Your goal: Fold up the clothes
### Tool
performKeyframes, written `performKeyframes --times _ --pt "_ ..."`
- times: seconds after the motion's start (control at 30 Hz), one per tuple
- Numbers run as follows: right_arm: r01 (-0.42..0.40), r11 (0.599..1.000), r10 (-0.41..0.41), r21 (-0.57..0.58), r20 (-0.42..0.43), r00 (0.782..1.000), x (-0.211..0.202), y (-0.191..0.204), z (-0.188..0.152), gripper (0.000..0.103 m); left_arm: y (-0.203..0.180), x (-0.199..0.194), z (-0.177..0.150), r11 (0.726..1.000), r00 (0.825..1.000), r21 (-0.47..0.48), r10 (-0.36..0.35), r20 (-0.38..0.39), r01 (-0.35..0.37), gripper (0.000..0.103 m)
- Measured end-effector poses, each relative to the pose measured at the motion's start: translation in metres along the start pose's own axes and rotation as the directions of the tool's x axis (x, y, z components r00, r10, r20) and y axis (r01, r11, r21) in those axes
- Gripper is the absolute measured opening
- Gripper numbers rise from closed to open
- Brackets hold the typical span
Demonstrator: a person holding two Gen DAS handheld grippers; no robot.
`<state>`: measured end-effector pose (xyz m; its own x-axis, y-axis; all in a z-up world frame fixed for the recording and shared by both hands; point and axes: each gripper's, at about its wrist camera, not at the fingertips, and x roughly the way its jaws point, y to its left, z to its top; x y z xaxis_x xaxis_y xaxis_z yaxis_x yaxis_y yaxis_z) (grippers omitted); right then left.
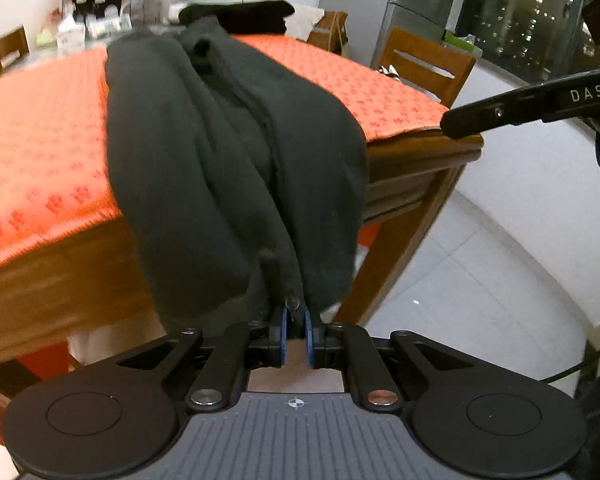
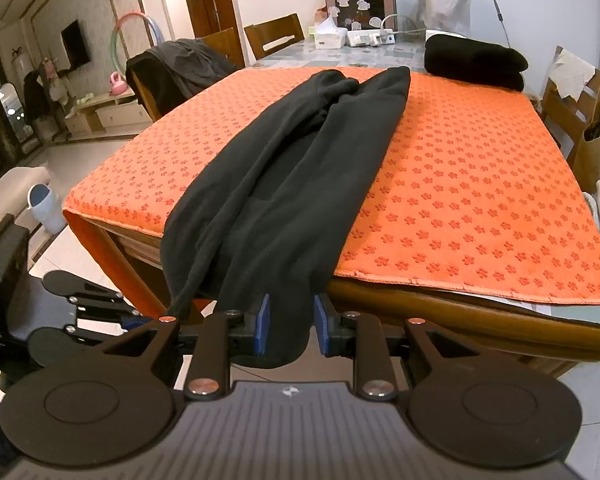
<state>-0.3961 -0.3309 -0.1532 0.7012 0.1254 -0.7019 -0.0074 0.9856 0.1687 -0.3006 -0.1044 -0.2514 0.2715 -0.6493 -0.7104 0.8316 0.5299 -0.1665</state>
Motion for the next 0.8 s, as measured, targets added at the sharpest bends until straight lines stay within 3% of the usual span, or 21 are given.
performKeyframes --times 0.17,0.3,0.4,0.6,0.8 --pt "-0.004 1.000 0.004 0.001 0.003 1.000 0.003 -0.004 0.002 0.028 -0.004 -0.001 -0.012 1.000 1.000 -0.008 0.008 -0.025 -0.009 0.021" --pt "-0.009 1.000 0.009 0.001 0.005 1.000 0.005 -0.006 0.005 0.028 0.004 -0.013 -0.022 0.993 0.993 -0.010 0.115 0.008 -0.115 0.033" --pt "-0.010 1.000 0.010 0.000 0.002 1.000 0.006 -0.006 0.006 0.028 0.014 -0.010 -0.025 0.976 0.976 0.009 0.215 0.028 -0.216 0.042" --pt "-0.001 1.000 0.001 -0.015 -0.026 1.000 0.008 -0.006 0.005 0.028 0.031 0.015 -0.030 0.941 0.948 0.121 0.306 0.086 -0.315 0.057" --pt "0.009 0.999 -0.012 -0.035 -0.061 0.998 0.010 -0.005 0.002 0.028 0.028 0.052 -0.049 0.901 0.937 0.257 0.328 0.121 -0.348 0.058"
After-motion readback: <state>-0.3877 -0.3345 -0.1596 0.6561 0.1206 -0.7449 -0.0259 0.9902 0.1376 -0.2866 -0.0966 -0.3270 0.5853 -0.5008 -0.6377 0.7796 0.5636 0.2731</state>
